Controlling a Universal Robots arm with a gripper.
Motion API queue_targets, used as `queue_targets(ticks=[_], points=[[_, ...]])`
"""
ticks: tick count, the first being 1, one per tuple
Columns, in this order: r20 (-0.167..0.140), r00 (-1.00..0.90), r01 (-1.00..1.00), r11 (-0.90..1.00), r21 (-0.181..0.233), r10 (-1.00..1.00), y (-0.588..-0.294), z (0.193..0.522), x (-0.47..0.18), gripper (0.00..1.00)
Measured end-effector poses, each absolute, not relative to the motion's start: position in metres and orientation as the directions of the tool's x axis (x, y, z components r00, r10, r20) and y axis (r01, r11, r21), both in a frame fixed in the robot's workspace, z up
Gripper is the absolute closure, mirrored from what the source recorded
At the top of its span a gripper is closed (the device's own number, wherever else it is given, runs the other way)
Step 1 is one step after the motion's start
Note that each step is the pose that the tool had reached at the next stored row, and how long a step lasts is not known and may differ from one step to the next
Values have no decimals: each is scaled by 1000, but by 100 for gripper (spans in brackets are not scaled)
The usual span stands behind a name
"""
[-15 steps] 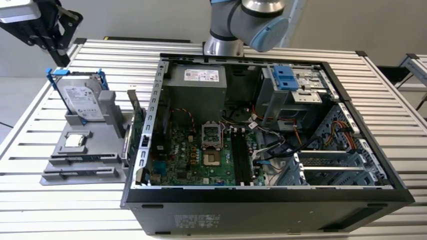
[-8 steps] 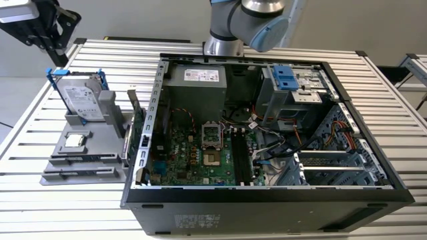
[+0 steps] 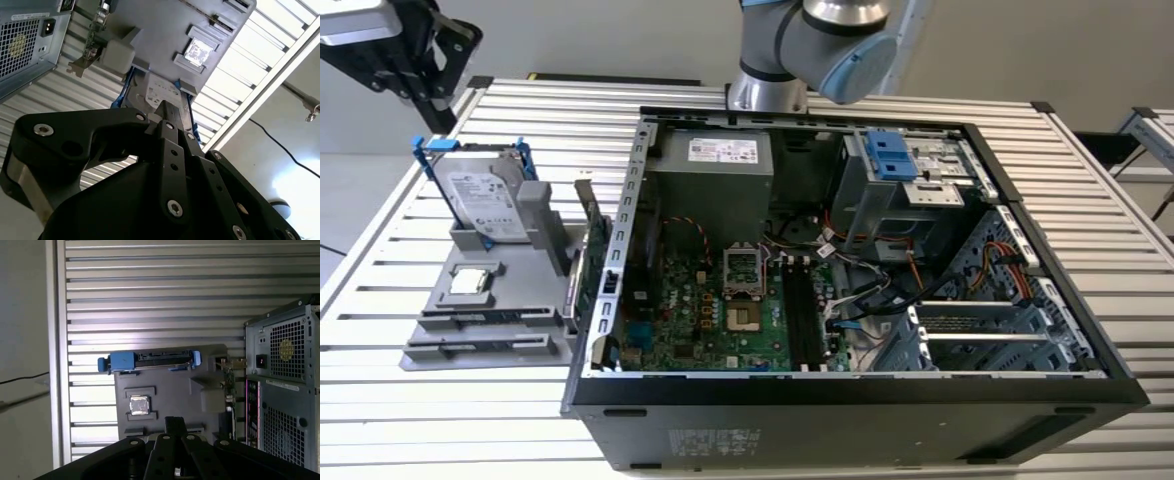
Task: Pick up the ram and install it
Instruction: 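Reach for the ram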
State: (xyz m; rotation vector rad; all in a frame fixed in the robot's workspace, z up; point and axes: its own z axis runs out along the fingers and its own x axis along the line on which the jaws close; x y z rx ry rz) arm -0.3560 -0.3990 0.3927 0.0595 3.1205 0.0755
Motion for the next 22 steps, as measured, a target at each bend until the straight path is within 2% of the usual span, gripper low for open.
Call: queue_targets(ticks=[22], points=[[-19,-1000,20,999,49,21,-419,393,-356,100]])
